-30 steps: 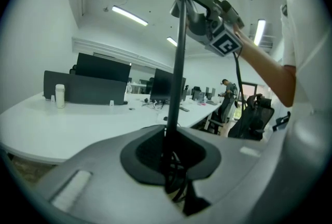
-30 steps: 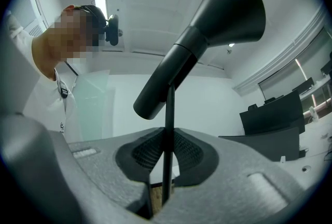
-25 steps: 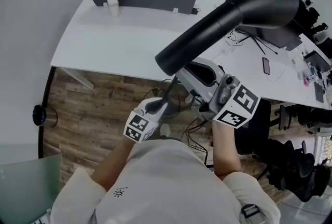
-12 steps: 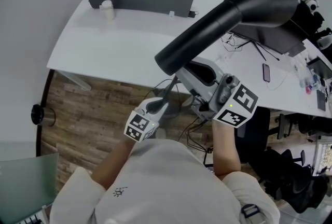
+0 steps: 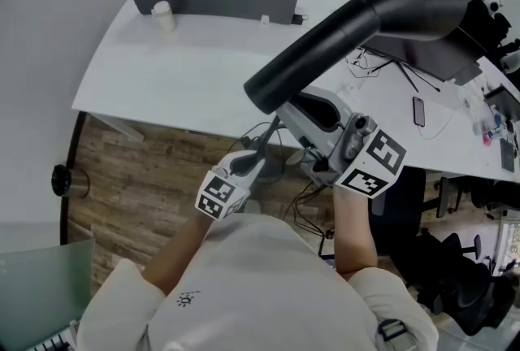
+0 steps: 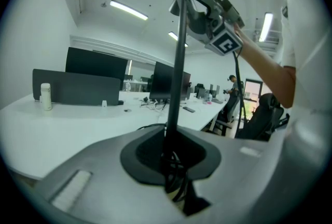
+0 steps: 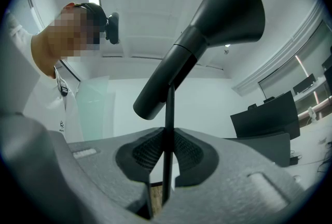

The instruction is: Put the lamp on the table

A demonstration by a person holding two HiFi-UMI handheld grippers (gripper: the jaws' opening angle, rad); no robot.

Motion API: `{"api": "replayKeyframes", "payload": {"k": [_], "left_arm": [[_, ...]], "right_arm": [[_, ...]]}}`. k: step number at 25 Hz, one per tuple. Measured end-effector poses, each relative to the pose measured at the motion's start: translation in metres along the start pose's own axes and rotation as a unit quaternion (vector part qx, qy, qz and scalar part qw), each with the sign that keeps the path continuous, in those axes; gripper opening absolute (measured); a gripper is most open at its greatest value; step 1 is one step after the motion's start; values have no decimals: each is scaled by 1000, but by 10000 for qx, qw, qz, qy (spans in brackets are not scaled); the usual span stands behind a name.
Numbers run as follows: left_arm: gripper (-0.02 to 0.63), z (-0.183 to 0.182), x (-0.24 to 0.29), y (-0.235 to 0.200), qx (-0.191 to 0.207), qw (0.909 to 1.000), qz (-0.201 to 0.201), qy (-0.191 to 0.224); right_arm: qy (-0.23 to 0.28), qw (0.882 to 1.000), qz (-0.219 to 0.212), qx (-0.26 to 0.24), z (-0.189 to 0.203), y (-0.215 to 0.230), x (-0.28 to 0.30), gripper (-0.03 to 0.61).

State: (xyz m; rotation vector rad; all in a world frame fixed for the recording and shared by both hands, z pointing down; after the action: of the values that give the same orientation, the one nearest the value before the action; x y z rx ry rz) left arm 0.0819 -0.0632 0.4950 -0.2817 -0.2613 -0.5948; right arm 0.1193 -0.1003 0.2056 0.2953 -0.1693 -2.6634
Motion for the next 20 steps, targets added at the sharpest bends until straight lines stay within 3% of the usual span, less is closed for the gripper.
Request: {"api": "replayKeyframes", "payload": {"k": [20], "left_arm": [[43, -5, 18, -28, -16, 9995, 319, -38]], "right_arm": [[-28, 9996, 270, -21, 5, 28, 19, 46]]}}
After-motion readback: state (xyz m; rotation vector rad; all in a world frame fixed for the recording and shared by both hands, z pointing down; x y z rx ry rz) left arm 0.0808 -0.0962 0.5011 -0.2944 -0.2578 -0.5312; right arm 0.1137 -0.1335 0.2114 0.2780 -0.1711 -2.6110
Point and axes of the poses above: the fingertips, and each gripper's own axes: x forward along the fingers, y to its right, z out of its underside, the point moved 2 cm from there along -x, backward along the fingers, and after that the axes turned 6 degrees about z, right-handed, at the moved point
